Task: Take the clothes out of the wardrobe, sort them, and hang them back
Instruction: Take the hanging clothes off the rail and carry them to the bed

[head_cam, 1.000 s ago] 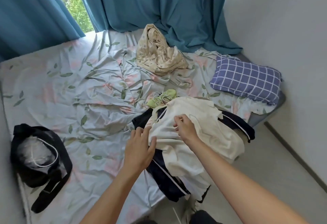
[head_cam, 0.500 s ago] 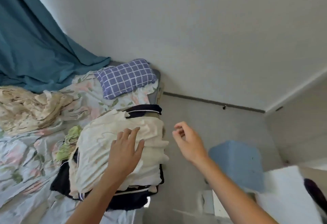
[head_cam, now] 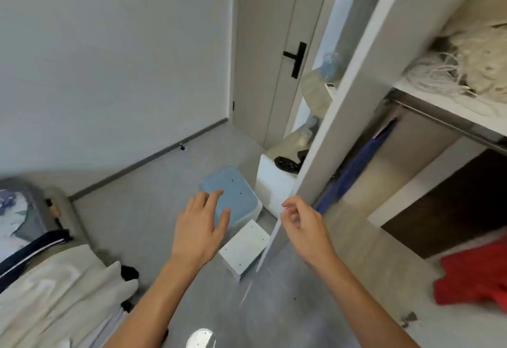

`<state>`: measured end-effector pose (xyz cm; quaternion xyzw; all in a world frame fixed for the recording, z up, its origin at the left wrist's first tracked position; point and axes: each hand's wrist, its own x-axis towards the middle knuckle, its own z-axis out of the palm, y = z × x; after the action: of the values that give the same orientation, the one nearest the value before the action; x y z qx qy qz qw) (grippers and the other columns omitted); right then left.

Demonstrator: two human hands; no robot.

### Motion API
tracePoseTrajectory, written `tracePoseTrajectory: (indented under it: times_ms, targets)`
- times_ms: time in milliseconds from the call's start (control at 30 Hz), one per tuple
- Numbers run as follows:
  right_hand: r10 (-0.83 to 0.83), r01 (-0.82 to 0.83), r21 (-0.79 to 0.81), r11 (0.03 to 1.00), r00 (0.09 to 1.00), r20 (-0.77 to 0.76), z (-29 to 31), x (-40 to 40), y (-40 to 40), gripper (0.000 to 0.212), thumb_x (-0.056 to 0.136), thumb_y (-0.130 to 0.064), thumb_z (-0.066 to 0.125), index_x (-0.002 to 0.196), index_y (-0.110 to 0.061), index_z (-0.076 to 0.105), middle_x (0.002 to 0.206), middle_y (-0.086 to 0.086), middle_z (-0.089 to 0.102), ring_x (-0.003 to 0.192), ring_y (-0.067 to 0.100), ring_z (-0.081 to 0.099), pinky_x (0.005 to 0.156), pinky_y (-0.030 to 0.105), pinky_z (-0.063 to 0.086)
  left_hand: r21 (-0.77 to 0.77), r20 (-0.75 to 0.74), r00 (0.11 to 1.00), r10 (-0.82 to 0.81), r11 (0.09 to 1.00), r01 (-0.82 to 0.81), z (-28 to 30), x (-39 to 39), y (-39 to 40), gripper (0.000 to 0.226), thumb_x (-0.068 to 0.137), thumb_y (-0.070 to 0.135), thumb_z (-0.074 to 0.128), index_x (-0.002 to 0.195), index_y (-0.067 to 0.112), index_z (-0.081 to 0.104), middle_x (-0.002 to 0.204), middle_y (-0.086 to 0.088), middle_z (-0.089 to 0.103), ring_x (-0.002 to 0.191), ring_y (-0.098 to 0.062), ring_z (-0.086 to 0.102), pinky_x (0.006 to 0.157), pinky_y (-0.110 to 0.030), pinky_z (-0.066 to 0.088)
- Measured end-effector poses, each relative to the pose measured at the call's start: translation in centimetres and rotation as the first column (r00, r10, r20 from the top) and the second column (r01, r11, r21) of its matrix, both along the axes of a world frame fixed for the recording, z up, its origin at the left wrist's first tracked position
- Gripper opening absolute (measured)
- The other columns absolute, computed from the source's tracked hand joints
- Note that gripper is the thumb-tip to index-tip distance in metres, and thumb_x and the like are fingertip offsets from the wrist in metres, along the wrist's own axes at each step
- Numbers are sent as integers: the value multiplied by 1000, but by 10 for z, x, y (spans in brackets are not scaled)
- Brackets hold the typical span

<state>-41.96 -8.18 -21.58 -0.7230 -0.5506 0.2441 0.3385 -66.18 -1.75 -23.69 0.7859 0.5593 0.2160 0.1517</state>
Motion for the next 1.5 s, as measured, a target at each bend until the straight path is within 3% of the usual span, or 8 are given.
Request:
tracePoseTrajectory:
  times_ms: [167,433,700,867,1000,1167,1300,1500]
  targets:
    - [-238,241,60,969,970,-51,4,119,-69,12,91,-40,56,101,-33,59,85,-13,66,81,6,64,81,39,56,-8,-5,975,-221,975,221,5,133,-33,55,100,57,31,139,27,55,118,4,58,113,-24,57,81,-42,51]
    - [-554,554,-13,832,831,-44,-6,281,-163,12,100,-28,61,106,-37,57,90,-17,63,83,2,63,78,26,55,24,-106,814,-572,816,577,11,341,-49,54,100,55,34,140,25,54,115,3,59,106,-25,59,79,-41,53]
    - [-704,704,-49,709,710,10,-24,398,-148,15,98,-19,64,107,-30,60,92,-15,64,85,5,64,83,34,58,-1,-86,764,-640,767,642,-22,480,24,60,97,56,31,136,18,55,113,-1,57,106,-28,57,83,-46,54]
    - [-765,765,-57,641,644,35,-23,462,-126,16,98,-18,64,110,-26,59,93,-14,64,86,6,64,81,37,60,-14,-74,694,-716,696,718,-23,572,44,45,102,47,43,138,22,53,118,-2,58,109,-27,57,83,-47,53]
    - [-811,812,-24,583,583,49,-24,514,-132,18,96,-15,64,111,-25,60,100,-10,65,94,8,62,85,39,59,-53,-117,624,-773,632,773,-17,636,58,56,98,55,30,139,23,52,121,-3,60,113,-28,59,88,-48,53]
    - [-891,912,73,404,374,257,-35,587,-163,40,87,-15,67,125,-17,56,128,9,54,116,32,48,100,52,48,-78,-147,580,-801,594,801,-26,700,55,50,103,53,36,145,29,48,130,-2,60,122,-26,58,94,-50,54]
    - [-933,964,37,264,245,263,-46,649,-185,64,83,-17,68,139,-14,37,134,16,46,117,41,52,95,59,51,-117,-165,564,-809,584,804,-34,737,37,46,105,48,43,146,28,46,134,-4,59,124,-26,57,98,-50,53]
    - [-946,961,-95,259,272,178,-68,700,-188,79,91,-14,69,158,-12,27,140,17,57,118,45,62,93,52,55,-104,-224,614,-757,644,758,-33,750,35,40,103,41,52,138,23,52,128,-7,59,119,-32,57,92,-52,53]
